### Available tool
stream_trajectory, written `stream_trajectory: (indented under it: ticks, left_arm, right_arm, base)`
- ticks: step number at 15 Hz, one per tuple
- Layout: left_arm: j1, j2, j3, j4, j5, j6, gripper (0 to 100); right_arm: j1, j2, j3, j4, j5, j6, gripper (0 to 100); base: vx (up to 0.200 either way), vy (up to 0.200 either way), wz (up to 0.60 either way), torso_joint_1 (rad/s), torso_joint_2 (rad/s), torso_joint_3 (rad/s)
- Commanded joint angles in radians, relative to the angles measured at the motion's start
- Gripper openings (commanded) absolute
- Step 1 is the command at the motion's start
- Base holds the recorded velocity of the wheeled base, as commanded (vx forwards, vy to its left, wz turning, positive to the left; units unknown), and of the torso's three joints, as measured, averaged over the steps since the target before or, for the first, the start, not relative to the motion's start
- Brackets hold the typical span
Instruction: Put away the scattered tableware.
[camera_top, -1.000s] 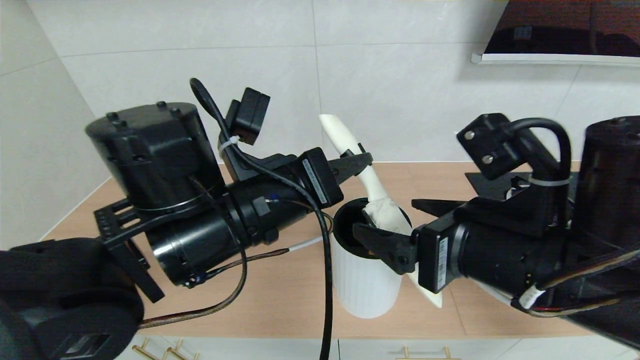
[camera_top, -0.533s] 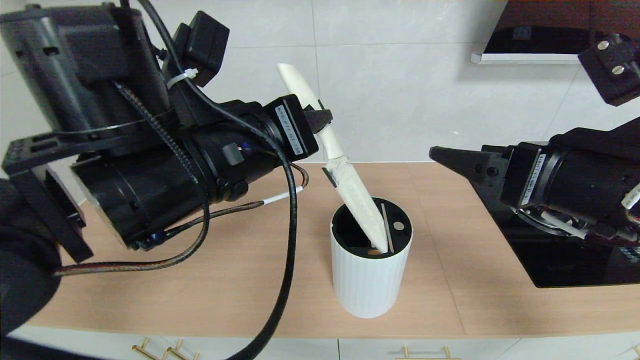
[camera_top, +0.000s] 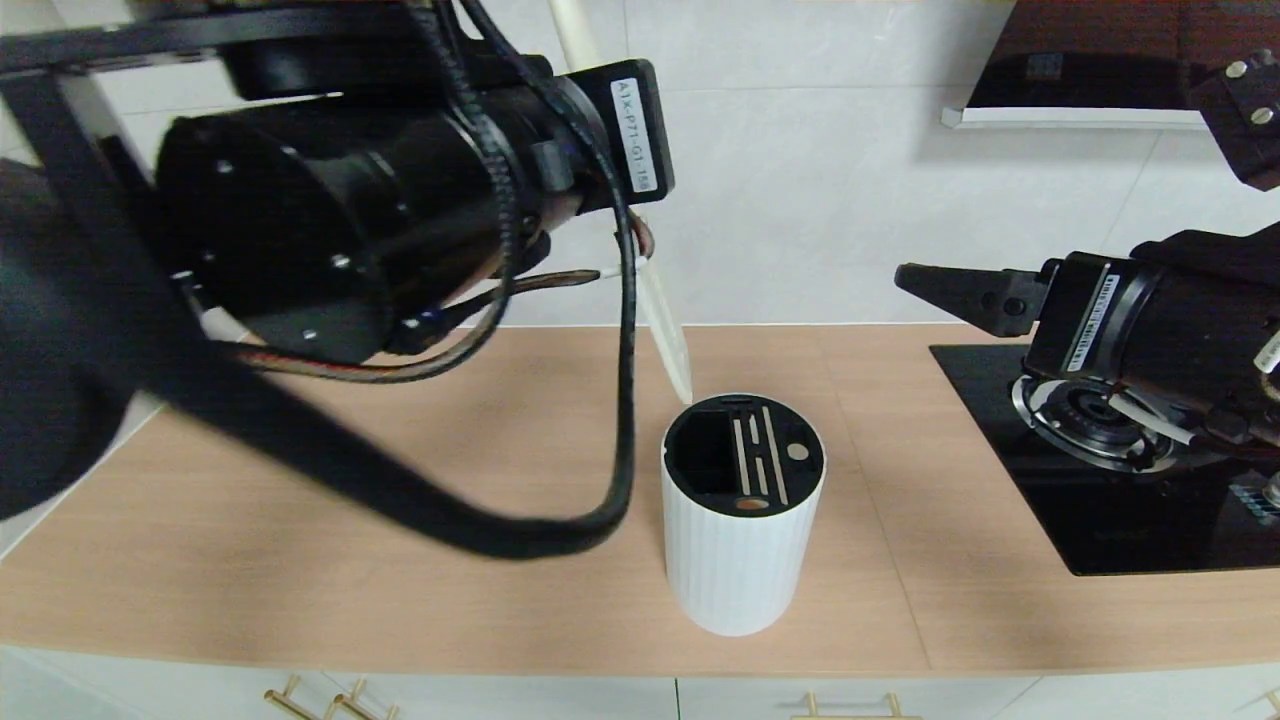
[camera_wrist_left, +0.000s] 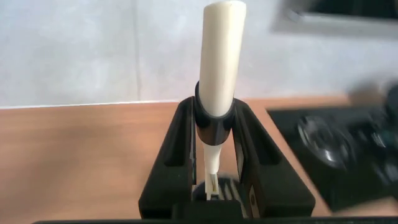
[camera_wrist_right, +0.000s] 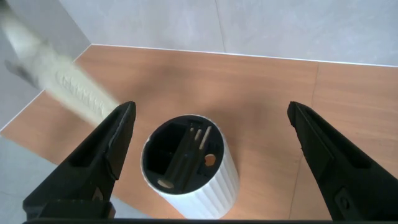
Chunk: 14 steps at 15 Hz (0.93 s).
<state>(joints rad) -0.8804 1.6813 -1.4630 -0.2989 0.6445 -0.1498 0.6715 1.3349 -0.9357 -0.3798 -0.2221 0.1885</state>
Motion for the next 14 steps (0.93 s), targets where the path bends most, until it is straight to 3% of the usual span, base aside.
stream_trajectory:
  ticks: [1, 2, 4, 5, 10, 14]
  left_arm:
    - [-0.018, 0.107, -0.068, 0.003, 0.040, -0.007, 0]
    - [-0.034, 0.124, -0.085, 0.007, 0.066, -0.007, 0]
    - [-0.041, 0.181, -0.125, 0.009, 0.172, 0.004, 0]
    - [-0.043, 0.196, -0.134, 0.009, 0.184, 0.009, 0]
    - [-0.091, 0.167, -0.102, 0.024, 0.181, 0.012, 0]
    - [-0.097, 0.152, -0.016, 0.020, 0.176, 0.010, 0]
  right_arm:
    - [-0.013, 0.004, -0.003, -0.001, 0.000, 0.000, 100]
    - [-0.015, 0.004, -0.003, -0.001, 0.000, 0.000, 100]
    - [-0.015, 0.012, -0.003, -0.001, 0.001, 0.000, 100]
    - [-0.015, 0.017, -0.002, -0.001, 0.000, 0.000, 100]
    - [-0.016, 0.024, 0.000, -0.002, 0.000, 0.000, 100]
    - [-0.015, 0.030, 0.002, -0.002, 0.001, 0.000, 100]
  base:
    - [0.000, 0.000, 0.00, 0.000, 0.00, 0.000]
    - [0.000, 0.000, 0.00, 0.000, 0.00, 0.000]
    - [0.000, 0.000, 0.00, 0.000, 0.00, 0.000]
    - [0.000, 0.000, 0.00, 0.000, 0.00, 0.000]
    - [0.000, 0.000, 0.00, 0.000, 0.00, 0.000]
    - [0.000, 0.000, 0.00, 0.000, 0.00, 0.000]
